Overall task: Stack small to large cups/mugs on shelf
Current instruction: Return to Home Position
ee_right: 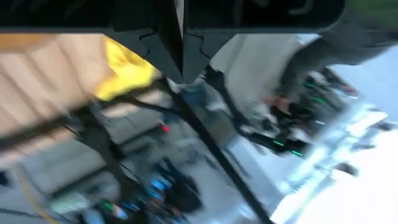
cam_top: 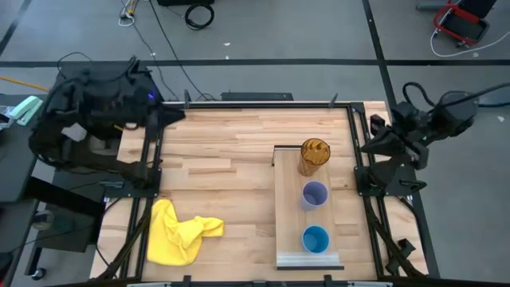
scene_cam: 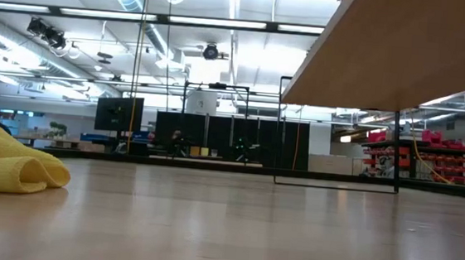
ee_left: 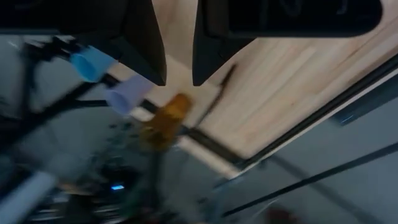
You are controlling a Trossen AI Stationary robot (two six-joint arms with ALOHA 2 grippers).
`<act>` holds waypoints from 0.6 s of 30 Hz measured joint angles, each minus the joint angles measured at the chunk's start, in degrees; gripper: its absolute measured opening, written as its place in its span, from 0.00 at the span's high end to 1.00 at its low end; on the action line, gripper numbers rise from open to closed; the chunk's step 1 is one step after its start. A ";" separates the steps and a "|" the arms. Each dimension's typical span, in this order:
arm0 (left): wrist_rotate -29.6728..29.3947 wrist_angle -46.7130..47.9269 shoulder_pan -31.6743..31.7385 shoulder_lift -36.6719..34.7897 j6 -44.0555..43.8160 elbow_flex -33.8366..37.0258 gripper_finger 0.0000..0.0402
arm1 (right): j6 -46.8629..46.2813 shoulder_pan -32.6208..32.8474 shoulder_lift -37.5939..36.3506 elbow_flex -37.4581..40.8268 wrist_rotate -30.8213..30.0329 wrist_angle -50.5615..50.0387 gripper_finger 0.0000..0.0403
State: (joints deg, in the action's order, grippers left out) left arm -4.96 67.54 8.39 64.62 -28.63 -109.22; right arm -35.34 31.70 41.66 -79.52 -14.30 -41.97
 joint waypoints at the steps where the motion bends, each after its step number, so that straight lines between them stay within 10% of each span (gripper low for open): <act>1: 0.01 -3.38 -1.75 -1.69 0.48 3.11 0.79 | 0.92 0.00 -1.88 2.84 1.17 3.66 0.98; 8: 6.13 -31.69 -11.46 -12.15 8.43 26.95 0.78 | 6.19 0.00 -13.81 22.27 15.37 33.64 0.98; 18: 12.70 -60.84 -13.27 -27.68 11.44 54.06 0.79 | 5.54 -0.04 -22.49 40.76 17.18 54.79 0.98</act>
State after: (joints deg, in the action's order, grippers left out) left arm 7.75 6.70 -4.88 36.93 -17.18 -55.16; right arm -29.80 31.66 19.17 -38.76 2.88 12.82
